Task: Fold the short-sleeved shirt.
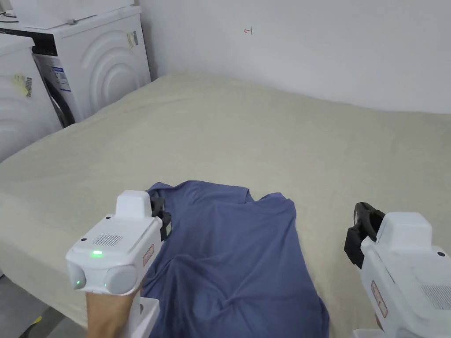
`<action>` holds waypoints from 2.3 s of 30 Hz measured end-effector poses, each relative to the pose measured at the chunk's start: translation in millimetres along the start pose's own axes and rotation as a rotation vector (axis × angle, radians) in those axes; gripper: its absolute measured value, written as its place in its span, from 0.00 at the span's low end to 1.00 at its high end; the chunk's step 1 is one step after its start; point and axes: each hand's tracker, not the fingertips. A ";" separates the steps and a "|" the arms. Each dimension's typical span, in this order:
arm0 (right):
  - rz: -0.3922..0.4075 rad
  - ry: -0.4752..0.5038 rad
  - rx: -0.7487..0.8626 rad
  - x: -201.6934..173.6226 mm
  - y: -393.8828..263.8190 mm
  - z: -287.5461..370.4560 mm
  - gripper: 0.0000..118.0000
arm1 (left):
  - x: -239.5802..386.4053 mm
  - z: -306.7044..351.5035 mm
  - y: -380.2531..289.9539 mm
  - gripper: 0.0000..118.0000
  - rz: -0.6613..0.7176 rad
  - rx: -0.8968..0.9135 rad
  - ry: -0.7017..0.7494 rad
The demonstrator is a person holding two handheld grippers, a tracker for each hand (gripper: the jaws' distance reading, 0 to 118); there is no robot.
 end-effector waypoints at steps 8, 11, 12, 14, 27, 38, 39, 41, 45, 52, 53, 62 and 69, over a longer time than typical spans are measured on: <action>0.006 -0.045 -0.028 20.6 -5.3 -5.0 0.01 | 30.9 -104.0 -9.5 0.53 -0.027 -0.396 -0.085; 0.009 -0.059 -0.039 27.2 -8.1 -5.9 0.01 | 40.1 -137.1 -26.7 0.84 -0.057 -0.541 -0.094; 0.009 -0.063 -0.043 29.7 -9.5 -6.1 0.01 | 42.3 -143.2 -34.0 0.84 -0.072 -0.569 -0.094; 0.011 -0.074 -0.052 34.0 -12.5 -6.0 0.01 | 47.1 -155.7 -44.9 0.84 -0.109 -0.631 -0.088; -0.007 -0.117 -0.100 60.1 -28.8 5.0 0.01 | 69.2 -158.1 -66.1 0.01 -0.185 -0.689 -0.096; -0.033 -0.158 -0.055 91.0 -16.7 33.0 0.01 | 65.5 -118.6 -4.3 0.00 0.048 -0.516 -0.221; -0.036 -0.165 -0.051 95.2 -15.7 36.5 0.01 | 69.5 -114.4 4.4 0.00 0.054 -0.494 -0.238; -0.042 -0.182 -0.042 103.8 -14.0 43.8 0.01 | 84.7 -108.3 21.1 0.00 0.044 -0.453 -0.267; -0.053 -0.224 -0.025 124.4 -11.4 60.7 0.01 | 136.5 -95.8 57.1 0.00 -0.027 -0.377 -0.356; -0.065 -0.323 0.011 162.5 -6.1 97.2 0.01 | 256.6 -69.2 118.0 0.00 -0.170 -0.250 -0.559; -0.065 -0.336 0.015 167.3 -5.3 102.1 0.01 | 271.8 -64.9 124.8 0.00 -0.181 -0.241 -0.589; -0.065 -0.464 0.042 208.1 -2.0 142.7 0.01 | 390.3 -16.3 152.2 0.00 -0.297 -0.141 -0.844; -0.070 -0.513 0.025 224.9 -10.5 157.2 0.01 | 435.8 -22.4 96.3 0.00 -0.393 -0.269 -0.931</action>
